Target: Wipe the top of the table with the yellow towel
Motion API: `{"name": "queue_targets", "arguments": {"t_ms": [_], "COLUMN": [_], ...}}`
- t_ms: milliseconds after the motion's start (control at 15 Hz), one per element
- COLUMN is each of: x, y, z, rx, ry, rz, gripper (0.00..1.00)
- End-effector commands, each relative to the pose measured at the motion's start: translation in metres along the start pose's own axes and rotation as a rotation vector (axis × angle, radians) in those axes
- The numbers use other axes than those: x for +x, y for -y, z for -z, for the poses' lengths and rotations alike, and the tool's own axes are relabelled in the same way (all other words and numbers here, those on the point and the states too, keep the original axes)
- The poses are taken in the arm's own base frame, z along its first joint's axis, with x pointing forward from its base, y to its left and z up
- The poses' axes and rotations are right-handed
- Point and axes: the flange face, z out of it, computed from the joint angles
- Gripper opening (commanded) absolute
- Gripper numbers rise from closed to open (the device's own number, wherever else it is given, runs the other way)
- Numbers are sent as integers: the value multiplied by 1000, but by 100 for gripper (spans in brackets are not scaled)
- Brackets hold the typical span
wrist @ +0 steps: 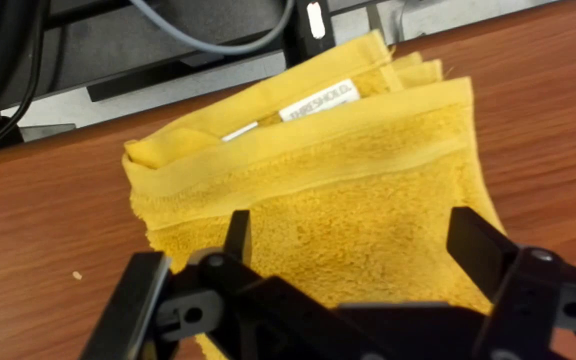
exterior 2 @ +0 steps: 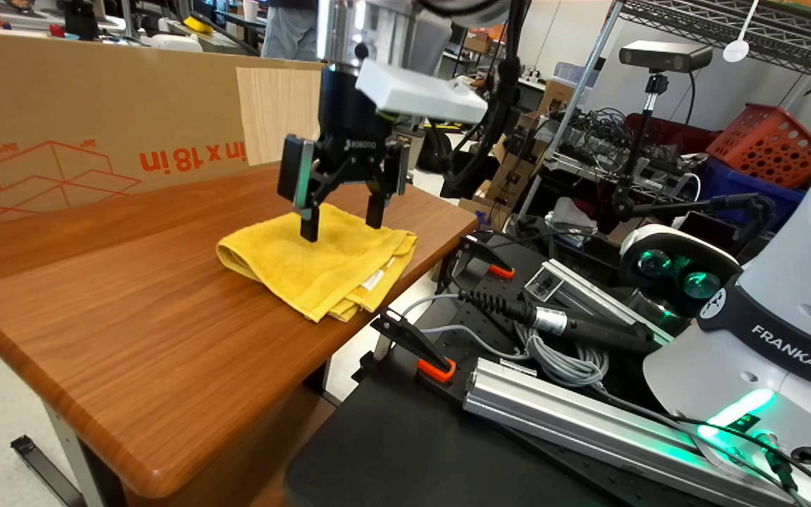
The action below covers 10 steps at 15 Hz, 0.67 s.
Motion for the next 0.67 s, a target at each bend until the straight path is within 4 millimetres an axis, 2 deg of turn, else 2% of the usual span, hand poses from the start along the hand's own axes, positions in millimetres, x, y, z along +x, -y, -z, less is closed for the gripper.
{"name": "queue_targets", "arguments": {"t_ms": [0, 133, 200, 333, 600], "x": [5, 13, 15, 19, 17], "y": [-3, -6, -6, -4, -19], "z": [-13, -33, -37, -27, -51], "rx": [-27, -56, -59, -44, -86], "ry": [-3, 3, 6, -15, 20], "rz": [-6, -16, -18, -27, -38], "gripper": [100, 100, 100, 100, 100]}}
